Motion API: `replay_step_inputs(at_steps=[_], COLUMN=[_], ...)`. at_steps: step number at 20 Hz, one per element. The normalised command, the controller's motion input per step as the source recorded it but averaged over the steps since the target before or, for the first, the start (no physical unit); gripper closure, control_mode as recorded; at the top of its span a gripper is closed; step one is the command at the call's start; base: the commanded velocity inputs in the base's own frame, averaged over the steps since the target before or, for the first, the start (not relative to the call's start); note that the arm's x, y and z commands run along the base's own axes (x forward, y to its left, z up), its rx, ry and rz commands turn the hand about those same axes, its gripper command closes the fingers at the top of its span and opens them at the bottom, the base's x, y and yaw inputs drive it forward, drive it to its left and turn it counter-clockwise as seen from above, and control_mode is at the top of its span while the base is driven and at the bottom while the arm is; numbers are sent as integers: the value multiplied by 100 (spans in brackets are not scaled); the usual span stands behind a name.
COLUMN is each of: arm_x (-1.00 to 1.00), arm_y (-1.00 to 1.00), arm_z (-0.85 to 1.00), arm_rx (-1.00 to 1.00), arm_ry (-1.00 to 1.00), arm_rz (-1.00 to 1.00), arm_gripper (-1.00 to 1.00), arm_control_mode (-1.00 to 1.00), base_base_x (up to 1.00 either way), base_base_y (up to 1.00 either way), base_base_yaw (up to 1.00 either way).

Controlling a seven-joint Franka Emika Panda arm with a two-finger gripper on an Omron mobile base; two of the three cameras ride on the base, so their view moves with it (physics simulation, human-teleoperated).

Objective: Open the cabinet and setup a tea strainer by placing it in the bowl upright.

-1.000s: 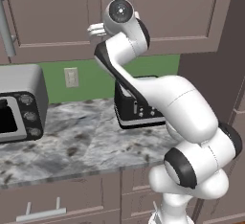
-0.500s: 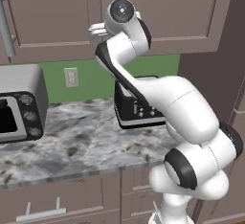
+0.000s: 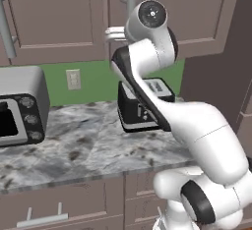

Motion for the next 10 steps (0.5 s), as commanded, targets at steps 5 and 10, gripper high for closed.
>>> replay_step_inputs(at_steps=[5,10], arm_x=[-97,-81], arm_y=[-51,-46], arm_z=[35,45], arm_rx=[18,16], arm_ry=[0,2], arm_rz=[0,0], arm_gripper=[100,100], arm_control_mode=[-100,-100], base_base_x=[0,0], base_base_y=[0,0], base_base_yaw=[0,0])
